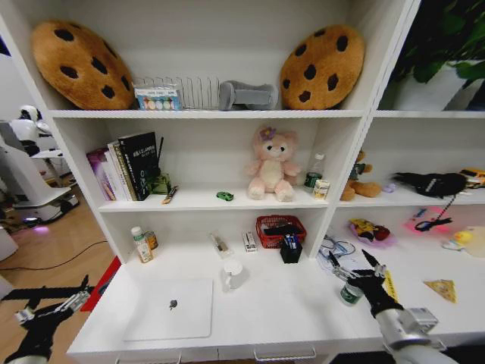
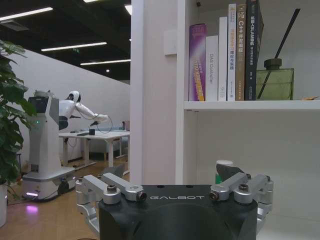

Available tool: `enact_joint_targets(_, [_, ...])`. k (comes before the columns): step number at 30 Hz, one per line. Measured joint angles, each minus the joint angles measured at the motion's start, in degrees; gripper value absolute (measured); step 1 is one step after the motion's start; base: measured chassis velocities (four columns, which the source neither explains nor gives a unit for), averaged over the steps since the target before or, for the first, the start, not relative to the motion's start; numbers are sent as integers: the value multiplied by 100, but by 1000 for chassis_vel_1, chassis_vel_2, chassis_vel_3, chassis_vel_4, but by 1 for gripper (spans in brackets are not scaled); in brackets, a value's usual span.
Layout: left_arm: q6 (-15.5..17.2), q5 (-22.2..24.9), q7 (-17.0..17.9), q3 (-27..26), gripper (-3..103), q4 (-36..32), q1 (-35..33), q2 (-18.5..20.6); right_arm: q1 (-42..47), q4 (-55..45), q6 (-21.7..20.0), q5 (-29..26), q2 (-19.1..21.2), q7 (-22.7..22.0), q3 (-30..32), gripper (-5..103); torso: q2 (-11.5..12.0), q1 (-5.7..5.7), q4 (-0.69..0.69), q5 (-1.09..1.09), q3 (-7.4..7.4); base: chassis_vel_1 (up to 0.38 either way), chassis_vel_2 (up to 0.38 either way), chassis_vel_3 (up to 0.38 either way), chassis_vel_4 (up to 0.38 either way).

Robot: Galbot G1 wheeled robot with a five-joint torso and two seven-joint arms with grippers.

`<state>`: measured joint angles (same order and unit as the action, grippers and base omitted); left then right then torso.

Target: Organize the objects on the table.

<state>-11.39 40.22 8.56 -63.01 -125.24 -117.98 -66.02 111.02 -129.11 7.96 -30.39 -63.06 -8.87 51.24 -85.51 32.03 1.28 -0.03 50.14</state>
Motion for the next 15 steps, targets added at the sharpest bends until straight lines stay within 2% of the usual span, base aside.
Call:
enact_joint_targets(1, [0,0,0,0,100,0,0,1,-8,82,97,72,-191,-1,31,100,0,0,1,0,0,0,0,0,0])
enact_joint_targets(6, [0,0,-1,0,100,0,0,0,-182,333,107,45,-477,-135,140,100,1,0,1,1,0,0,0,0,0])
enact_joint_targets(9, [0,0,-1,0,100,0,0,0,-326,484,-64,-40,-469,-272,187,103,0,1,-1,1,0,0,0,0,0])
enact_joint_targets(12, [0,0,-1,0,100,0,0,1,-507,738,-300,-129,-329,-374,135,99,1,1,0,1,1,0,0,0,0])
enact_joint_targets(15, [0,0,-2,0,100,0,0,0,-572,845,-349,-113,-255,-396,68,99,1,1,0,2,1,0,0,0,0])
